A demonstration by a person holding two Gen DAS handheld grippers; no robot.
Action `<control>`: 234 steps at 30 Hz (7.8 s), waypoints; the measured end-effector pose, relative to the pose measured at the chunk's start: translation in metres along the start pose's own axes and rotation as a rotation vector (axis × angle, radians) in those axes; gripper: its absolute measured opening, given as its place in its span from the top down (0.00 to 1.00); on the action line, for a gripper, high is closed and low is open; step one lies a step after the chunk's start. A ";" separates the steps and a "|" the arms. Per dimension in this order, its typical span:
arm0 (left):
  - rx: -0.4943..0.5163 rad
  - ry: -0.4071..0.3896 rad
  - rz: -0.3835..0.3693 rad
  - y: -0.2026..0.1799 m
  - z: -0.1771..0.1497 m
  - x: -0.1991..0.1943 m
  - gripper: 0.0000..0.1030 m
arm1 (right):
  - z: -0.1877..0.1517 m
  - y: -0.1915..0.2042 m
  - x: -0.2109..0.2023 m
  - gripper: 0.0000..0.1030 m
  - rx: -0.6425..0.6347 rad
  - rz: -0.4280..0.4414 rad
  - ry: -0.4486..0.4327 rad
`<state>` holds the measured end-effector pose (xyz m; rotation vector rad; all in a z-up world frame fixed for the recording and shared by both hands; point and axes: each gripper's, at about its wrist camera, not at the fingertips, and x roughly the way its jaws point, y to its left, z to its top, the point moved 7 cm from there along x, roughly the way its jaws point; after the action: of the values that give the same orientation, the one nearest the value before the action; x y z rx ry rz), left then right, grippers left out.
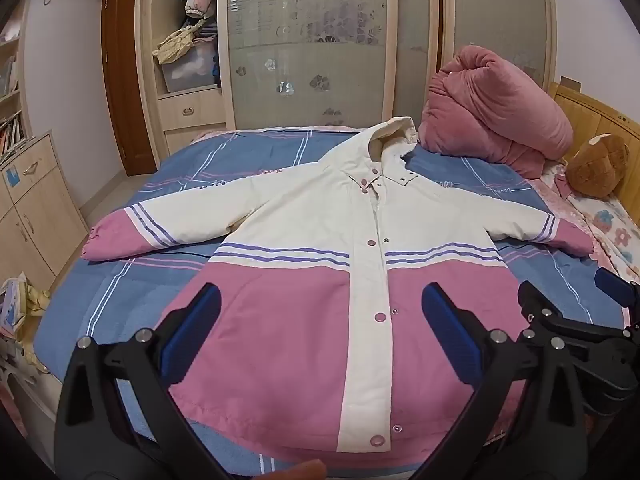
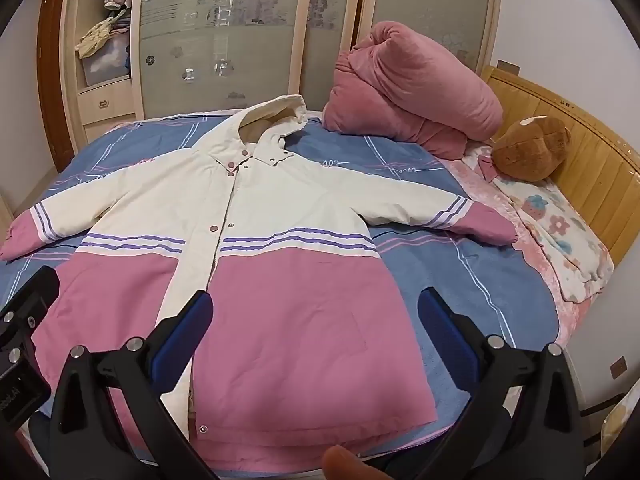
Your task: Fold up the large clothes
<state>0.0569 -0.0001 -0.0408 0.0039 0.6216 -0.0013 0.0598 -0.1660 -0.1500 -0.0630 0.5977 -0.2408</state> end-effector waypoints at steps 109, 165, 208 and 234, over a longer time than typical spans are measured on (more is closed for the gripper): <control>0.001 0.057 -0.004 -0.001 -0.022 0.008 0.02 | -0.013 0.009 0.003 0.01 -0.008 0.023 0.032; -0.274 0.533 0.067 0.138 -0.166 0.130 0.02 | -0.104 0.061 0.044 0.96 0.107 1.073 0.495; -0.211 0.371 0.112 0.142 -0.126 0.092 0.02 | -0.117 0.071 0.045 0.92 -0.042 1.069 0.447; -0.247 0.381 0.112 0.152 -0.132 0.091 0.02 | -0.130 0.074 0.061 0.92 -0.088 1.014 0.506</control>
<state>0.0545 0.1522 -0.2011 -0.2039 0.9986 0.1885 0.0499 -0.1072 -0.3005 0.2242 1.0669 0.7777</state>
